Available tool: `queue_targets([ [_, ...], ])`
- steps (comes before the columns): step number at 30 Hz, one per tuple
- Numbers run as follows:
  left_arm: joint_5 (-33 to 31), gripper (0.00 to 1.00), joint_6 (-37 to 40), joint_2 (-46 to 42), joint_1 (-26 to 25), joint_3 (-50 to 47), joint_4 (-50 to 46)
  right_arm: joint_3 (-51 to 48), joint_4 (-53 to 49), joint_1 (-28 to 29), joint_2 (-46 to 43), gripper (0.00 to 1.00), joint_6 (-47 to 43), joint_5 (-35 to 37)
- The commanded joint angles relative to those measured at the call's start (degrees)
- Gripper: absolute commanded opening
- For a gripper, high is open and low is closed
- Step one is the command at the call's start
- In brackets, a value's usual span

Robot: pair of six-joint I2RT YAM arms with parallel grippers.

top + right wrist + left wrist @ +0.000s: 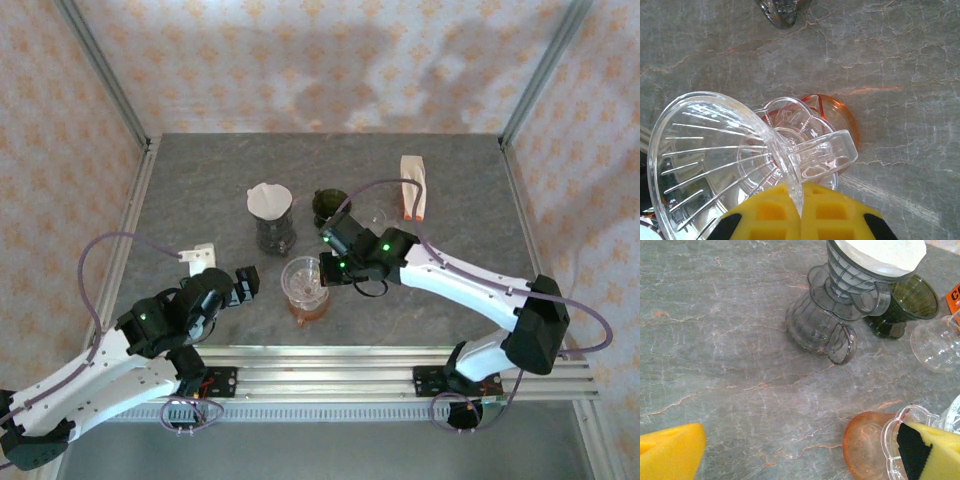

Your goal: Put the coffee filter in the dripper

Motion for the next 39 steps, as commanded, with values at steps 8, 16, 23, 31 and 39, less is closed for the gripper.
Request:
queue_targets([
  [8, -0.47, 1.0, -0.47, 0.58, 0.55, -0.82, -0.89, 0.65, -0.92, 0.1, -0.82, 0.53, 0.56, 4.95],
  [16, 0.2, 1.0, -0.47, 0.44, 0.64, -0.99, 0.11, 0.31, -2.02, -0.82, -4.07, 0.63, 0.7, 8.48],
  [23, 0.99, 1.0, 0.88, 0.36, 0.63, -1.4, 2.97, -0.27, -1.14, -10.59, -8.85, 0.63, -2.46, 12.14],
  [31, 3.18, 1.0, 1.56, 0.51, 0.6, -3.03, 7.08, 4.63, -1.14, -26.0, -3.13, 0.49, -10.35, 18.71],
  [39, 3.57, 1.0, 1.31, 1.58, 0.62, -3.09, 7.24, 16.58, -1.47, -34.08, 12.63, 0.33, -18.98, 26.09],
])
